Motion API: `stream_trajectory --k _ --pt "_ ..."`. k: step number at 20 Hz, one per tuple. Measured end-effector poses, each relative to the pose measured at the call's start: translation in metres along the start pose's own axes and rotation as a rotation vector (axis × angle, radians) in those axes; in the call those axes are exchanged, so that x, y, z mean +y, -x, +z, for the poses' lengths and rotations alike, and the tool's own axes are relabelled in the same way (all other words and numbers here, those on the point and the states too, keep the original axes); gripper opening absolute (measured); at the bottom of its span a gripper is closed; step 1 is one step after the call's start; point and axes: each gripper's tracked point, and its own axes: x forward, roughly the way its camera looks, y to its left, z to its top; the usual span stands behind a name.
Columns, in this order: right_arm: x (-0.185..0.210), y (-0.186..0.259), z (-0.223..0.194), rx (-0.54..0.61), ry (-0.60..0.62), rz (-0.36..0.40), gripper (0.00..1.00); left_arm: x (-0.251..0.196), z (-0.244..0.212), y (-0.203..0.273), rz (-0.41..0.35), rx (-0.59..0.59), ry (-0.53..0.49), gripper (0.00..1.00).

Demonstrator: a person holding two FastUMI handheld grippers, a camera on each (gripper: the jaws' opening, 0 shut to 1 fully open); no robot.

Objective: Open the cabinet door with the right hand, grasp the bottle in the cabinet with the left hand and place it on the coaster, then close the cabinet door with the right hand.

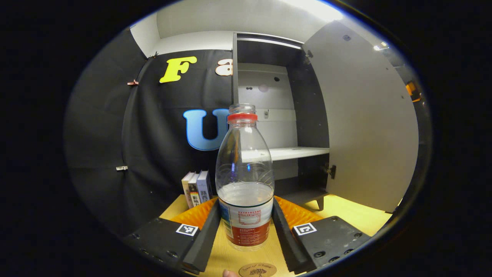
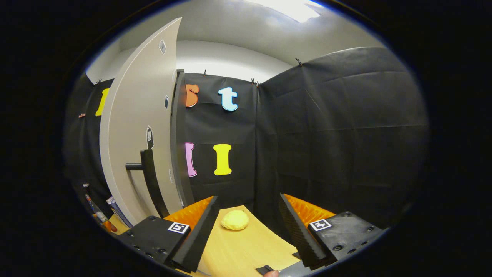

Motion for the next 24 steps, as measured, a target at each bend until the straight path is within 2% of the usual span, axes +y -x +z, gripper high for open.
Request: stream_trajectory --k 2,10,18,24 --pt "-0.001 0.001 0.002 -0.007 -0.002 -0.006 0.98 -0.009 -0.028 0.005 -0.031 0.024 0.037 0.75" --pt "-0.009 -0.008 0.002 0.018 -0.006 -0.057 0.97 -0.020 -0.125 0.016 -0.075 0.098 0.020 0.75" --pt "-0.030 -0.005 -0.002 0.042 -0.026 -0.140 0.97 -0.014 -0.172 0.012 -0.094 0.100 0.049 0.76" --pt "-0.022 -0.005 -0.006 0.058 -0.026 -0.136 0.98 -0.015 -0.178 0.011 -0.114 0.102 0.061 0.78"
